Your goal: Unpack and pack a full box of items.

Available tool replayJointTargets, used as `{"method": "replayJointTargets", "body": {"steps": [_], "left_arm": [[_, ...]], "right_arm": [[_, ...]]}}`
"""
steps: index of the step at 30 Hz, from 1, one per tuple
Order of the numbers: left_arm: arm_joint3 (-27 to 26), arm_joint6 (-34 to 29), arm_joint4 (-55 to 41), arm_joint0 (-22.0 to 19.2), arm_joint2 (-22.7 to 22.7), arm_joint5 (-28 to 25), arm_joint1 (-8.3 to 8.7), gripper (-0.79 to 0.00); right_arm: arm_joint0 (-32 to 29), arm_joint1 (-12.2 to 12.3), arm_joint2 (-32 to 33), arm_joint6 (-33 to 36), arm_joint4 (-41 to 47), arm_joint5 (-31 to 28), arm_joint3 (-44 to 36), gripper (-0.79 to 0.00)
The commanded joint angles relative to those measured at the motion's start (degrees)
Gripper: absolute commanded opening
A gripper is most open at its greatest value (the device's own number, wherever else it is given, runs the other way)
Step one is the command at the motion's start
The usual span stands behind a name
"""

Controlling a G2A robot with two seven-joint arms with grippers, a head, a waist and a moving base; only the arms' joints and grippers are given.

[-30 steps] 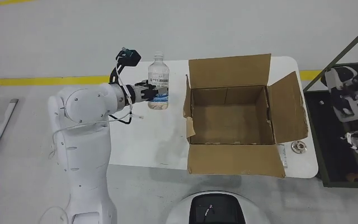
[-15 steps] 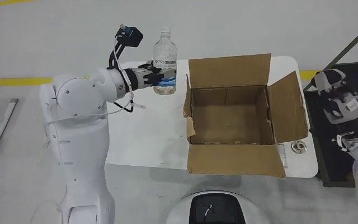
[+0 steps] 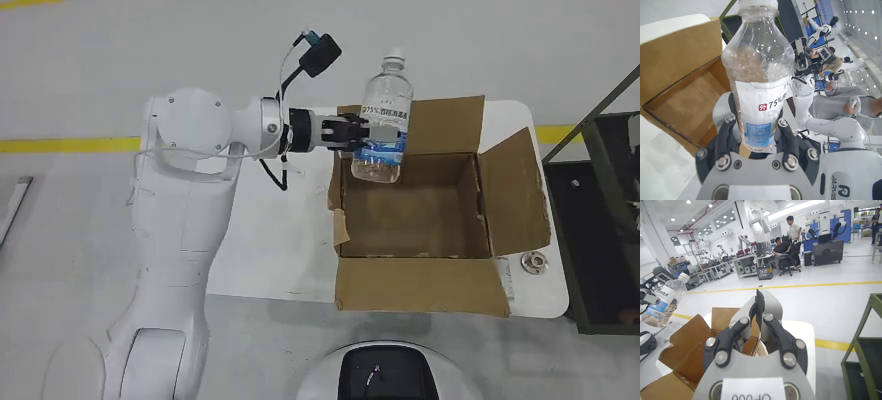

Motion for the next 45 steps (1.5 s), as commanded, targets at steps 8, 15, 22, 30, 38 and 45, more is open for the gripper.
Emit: {"method": "replayJointTargets", "body": {"steps": [8, 15, 22, 30, 38, 45], "left_arm": [[0.0, 0.0, 0.2, 0.0, 0.0, 0.0, 0.00, -0.785], [-1.7, 3.3, -0.1, -1.5, 4.2, 4.6, -0.53, -0.785], [2.5, 5.4, -3.6, -8.1, 14.3, 12.4, -3.34, -0.785], [6.6, 6.6, -6.0, -8.9, 20.3, 15.0, -5.16, -0.785], [6.6, 6.6, -6.0, -8.9, 20.3, 15.0, -5.16, -0.785], [5.8, 8.0, -4.3, -7.5, 20.9, 16.9, -4.96, -0.785]], "right_arm": [[-1.6, 0.0, 1.7, -1.0, 1.5, 0.0, -0.2, -0.785], [-1.5, 0.1, 1.9, -1.5, 0.9, 0.0, 0.0, -0.785], [-1.2, 0.2, 2.0, -1.8, 0.4, 0.4, 0.0, -0.785], [-1.2, 0.2, 2.0, -1.8, 0.4, 0.4, 0.0, -0.785], [-1.2, 0.2, 2.0, -1.8, 0.4, 0.4, 0.0, -0.785], [-1.3, 0.3, 2.5, -2.1, -0.6, 0.8, 0.2, -0.785]]}}
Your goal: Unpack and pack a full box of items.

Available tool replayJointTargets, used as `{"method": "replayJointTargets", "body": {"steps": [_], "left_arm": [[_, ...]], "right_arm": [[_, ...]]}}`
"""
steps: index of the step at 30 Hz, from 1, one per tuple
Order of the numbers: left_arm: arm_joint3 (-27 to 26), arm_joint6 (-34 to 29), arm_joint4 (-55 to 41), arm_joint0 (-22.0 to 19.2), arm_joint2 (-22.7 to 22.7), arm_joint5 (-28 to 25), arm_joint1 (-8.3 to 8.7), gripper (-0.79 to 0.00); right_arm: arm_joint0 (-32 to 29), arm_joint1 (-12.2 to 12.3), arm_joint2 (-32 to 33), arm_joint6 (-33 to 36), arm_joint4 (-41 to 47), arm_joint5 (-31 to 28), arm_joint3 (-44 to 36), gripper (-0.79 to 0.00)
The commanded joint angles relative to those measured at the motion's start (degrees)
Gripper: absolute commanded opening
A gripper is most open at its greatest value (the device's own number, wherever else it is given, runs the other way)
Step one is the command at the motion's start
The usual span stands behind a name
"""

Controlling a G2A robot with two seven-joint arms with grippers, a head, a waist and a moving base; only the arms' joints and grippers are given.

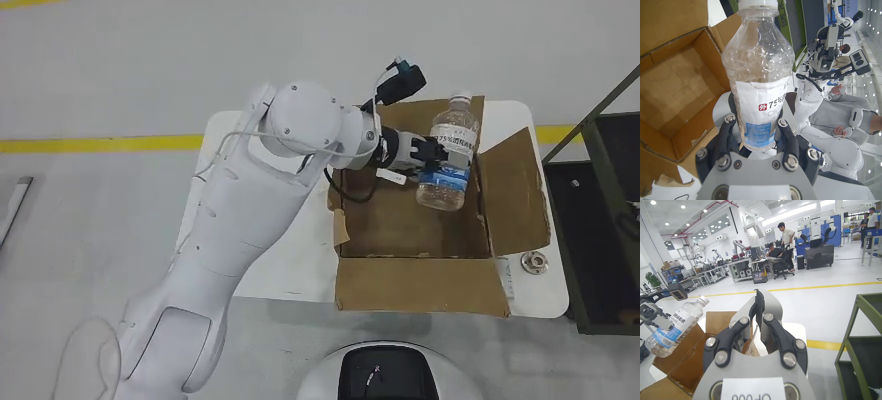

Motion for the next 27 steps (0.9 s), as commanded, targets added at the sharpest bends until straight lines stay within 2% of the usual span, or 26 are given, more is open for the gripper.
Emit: {"method": "replayJointTargets", "body": {"steps": [1, 6, 8, 13, 24, 27], "left_arm": [[-0.5, 0.0, 1.2, -0.1, 1.1, 2.8, -0.12, -0.785], [0.7, 1.3, 0.6, -0.4, 5.2, 11.9, -1.54, -0.785], [1.2, 0.7, 2.7, -1.6, 8.6, 15.7, -2.35, -0.785], [4.6, 1.6, 0.6, -3.8, 15.4, 16.7, -4.31, -0.785], [4.6, 1.6, 0.6, -3.8, 15.4, 16.7, -4.31, -0.785], [4.3, 2.2, 3.5, -3.6, 16.5, 17.3, -4.12, -0.785]], "right_arm": [[0.2, 0.1, 0.2, 0.1, -0.5, 0.1, 0.1, -0.785], [0.6, 0.2, 0.5, 0.4, -1.0, 1.2, 0.6, -0.785], [0.7, 0.2, 0.5, 0.4, -1.1, 1.4, 0.7, -0.785], [0.5, 0.2, 0.2, 0.4, -0.9, 1.5, 0.8, -0.785], [0.8, 0.3, -0.2, 0.2, -0.7, 1.9, 0.8, -0.785], [0.6, 0.3, -0.5, 0.0, -0.8, 2.1, 0.7, -0.785]]}}
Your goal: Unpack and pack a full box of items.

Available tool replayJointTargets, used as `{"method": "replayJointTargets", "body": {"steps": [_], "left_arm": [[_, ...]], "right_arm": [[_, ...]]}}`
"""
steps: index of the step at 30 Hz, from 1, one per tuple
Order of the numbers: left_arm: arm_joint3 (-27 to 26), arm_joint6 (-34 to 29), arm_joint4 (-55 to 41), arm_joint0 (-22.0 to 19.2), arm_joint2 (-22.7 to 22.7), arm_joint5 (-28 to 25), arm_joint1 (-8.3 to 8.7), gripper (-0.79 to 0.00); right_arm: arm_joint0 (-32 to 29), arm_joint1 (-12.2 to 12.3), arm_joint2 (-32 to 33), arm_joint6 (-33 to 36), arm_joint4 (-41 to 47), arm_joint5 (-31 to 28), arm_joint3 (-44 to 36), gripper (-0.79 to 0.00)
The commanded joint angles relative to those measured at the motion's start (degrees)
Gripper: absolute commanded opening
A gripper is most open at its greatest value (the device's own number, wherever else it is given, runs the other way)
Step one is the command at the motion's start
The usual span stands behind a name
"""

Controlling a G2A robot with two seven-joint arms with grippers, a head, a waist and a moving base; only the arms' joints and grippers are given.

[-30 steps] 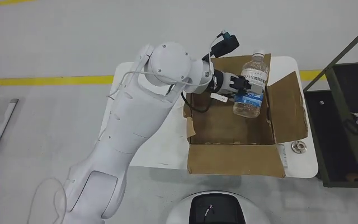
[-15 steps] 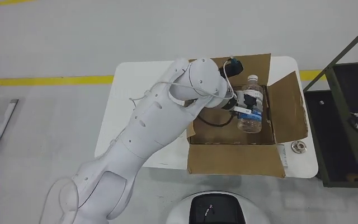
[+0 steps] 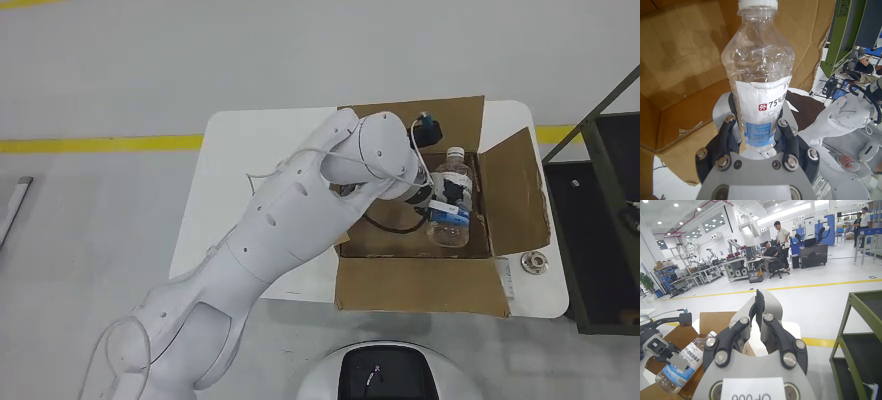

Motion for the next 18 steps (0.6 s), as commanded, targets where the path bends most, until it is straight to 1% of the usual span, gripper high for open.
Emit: {"method": "replayJointTargets", "body": {"steps": [1, 2, 4, 6, 9, 11, 13, 18], "left_arm": [[-0.2, -0.1, 1.9, -0.4, 1.2, 0.4, 0.06, -0.785], [0.1, 0.0, 1.7, -0.4, 1.9, 0.5, -0.05, -0.785], [2.6, 1.1, 0.5, -0.9, 4.1, 1.6, -0.45, -0.785], [5.0, 2.5, -2.1, -2.1, 7.3, 3.1, -1.14, -0.785], [8.4, 4.7, -6.0, -5.6, 14.6, 5.2, -2.51, -0.785], [10.1, 5.7, -10.6, -8.2, 19.1, 6.2, -3.50, -0.785], [11.3, 6.2, -12.1, -9.0, 19.6, 6.8, -4.47, -0.785], [15.7, 4.2, -8.1, -8.3, 19.6, 4.8, -6.97, -0.785]], "right_arm": [[-0.1, 0.0, -0.1, -0.1, -0.2, 0.1, -0.1, -0.785], [0.0, 0.0, -0.2, -0.1, -0.2, 0.1, -0.1, -0.785], [0.1, 0.0, -0.3, -0.1, -0.3, 0.2, -0.1, -0.785], [0.3, 0.1, -0.3, -0.1, -0.3, 0.3, -0.1, -0.785], [0.4, 0.1, -0.4, -0.1, -0.3, 0.2, 0.0, -0.785], [0.4, 0.1, -0.4, 0.0, -0.3, 0.3, 0.1, -0.785], [0.4, 0.2, -0.5, 0.0, -0.3, 0.4, 0.2, -0.785], [0.6, 0.2, -1.1, 0.0, -0.3, 0.6, 0.3, -0.785]]}}
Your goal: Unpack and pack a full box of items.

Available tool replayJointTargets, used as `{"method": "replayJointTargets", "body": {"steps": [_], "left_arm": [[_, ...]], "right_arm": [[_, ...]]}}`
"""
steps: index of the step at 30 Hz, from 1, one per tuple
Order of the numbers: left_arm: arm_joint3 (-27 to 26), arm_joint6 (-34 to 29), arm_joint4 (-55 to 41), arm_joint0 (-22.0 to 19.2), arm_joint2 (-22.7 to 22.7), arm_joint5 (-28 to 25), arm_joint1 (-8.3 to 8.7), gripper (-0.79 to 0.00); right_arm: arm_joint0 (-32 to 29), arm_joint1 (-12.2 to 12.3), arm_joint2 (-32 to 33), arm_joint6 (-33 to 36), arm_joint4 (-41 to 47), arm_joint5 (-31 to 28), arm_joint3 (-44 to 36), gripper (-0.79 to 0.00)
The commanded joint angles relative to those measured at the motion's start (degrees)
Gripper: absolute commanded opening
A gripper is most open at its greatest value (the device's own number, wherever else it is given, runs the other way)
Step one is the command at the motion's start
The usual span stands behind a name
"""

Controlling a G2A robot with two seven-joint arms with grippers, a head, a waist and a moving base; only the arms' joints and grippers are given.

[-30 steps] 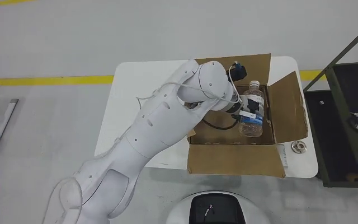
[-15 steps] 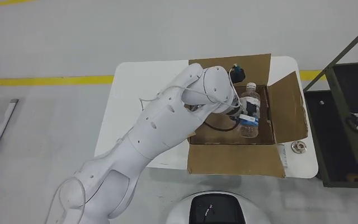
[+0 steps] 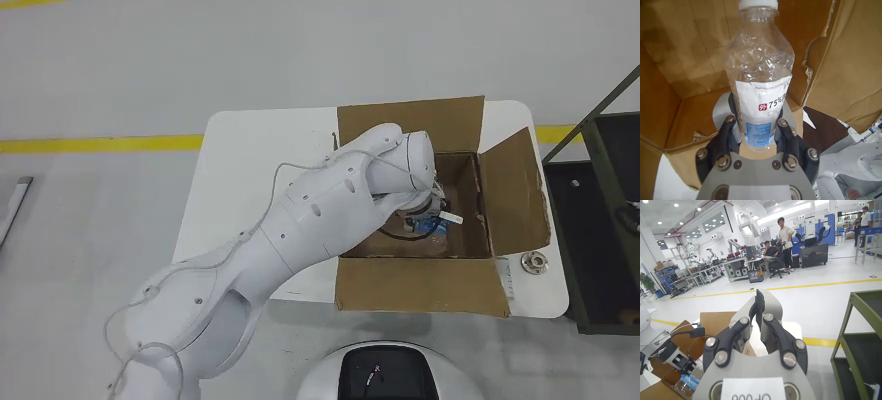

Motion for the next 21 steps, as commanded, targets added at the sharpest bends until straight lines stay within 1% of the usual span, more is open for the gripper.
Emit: {"method": "replayJointTargets", "body": {"steps": [1, 5, 10, 15, 21], "left_arm": [[2.6, -1.3, 2.0, 0.1, 0.0, -1.3, -1.13, -0.785], [8.9, -4.8, 7.0, 0.5, 0.0, -4.8, -3.64, -0.785], [17.0, -8.9, 10.4, -0.1, 0.0, -8.9, -7.36, -0.785], [25.0, -12.3, 12.8, -0.4, 0.0, -12.3, -11.59, -0.785], [34.4, -15.1, 14.4, -1.7, 0.0, -15.1, -16.79, -0.785]], "right_arm": [[0.2, 0.0, -0.2, 0.0, 0.0, 0.1, 0.1, -0.785], [0.4, 0.0, -0.6, 0.0, -0.2, 0.3, 0.3, -0.785], [0.7, 0.1, -0.9, -0.1, -0.3, 0.2, 0.7, -0.785], [1.1, 0.2, -1.2, 0.0, -0.4, 0.4, 0.9, -0.785], [1.3, 0.3, -1.3, 0.0, -0.4, 0.3, 1.0, -0.785]]}}
